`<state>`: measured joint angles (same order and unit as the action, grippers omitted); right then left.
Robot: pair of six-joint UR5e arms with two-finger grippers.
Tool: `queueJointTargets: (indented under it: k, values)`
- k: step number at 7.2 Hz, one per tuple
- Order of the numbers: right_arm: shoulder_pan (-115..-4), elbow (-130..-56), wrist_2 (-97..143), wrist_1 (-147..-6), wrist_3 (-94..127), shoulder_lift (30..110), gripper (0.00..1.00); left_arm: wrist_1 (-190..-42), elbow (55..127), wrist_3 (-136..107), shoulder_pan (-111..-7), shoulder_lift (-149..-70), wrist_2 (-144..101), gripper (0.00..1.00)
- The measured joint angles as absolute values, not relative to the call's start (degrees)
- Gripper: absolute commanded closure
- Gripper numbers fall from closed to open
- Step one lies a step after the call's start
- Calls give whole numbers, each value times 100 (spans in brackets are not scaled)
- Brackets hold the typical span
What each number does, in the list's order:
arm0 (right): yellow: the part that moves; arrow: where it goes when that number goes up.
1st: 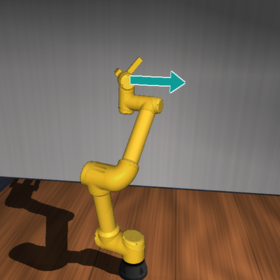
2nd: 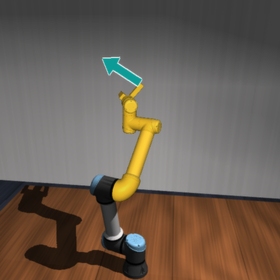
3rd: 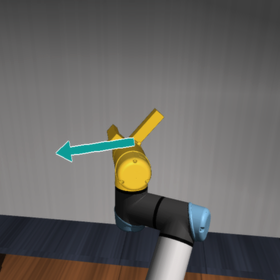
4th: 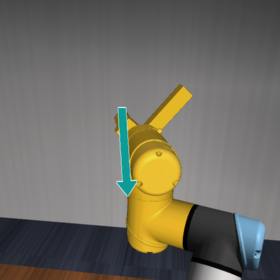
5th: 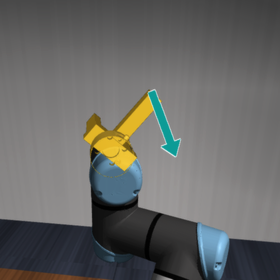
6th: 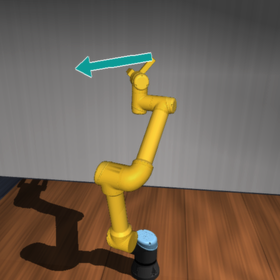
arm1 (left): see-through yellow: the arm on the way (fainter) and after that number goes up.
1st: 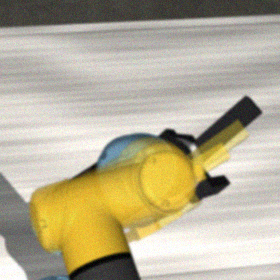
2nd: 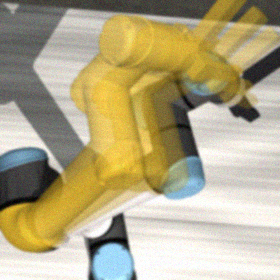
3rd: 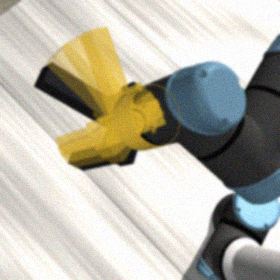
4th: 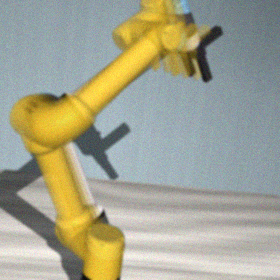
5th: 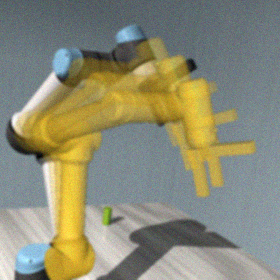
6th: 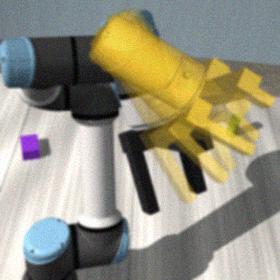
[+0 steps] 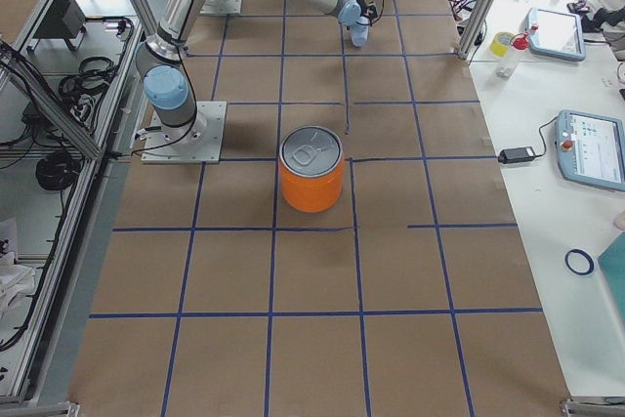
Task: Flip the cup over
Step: 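Grasp the cup with the left gripper while the right gripper releases and withdraws, then rotate the held cup upright with the left gripper, opening facing up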
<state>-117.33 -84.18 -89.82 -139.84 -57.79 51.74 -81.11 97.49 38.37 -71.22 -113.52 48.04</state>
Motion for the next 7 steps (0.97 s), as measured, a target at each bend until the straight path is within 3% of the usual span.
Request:
queueJointTargets:
  k: [6, 7]
  values:
    - [-9914, -8395, -8985, -11419, -3718, 6866, 0, -7811, 10035, 4496, -7531, -12333, 2800, 0]
    - [-9457, -8412, -8958, -10983, -3153, 7192, 0, -7690, 10035, 4478, -7642, -12477, 2673, 18]
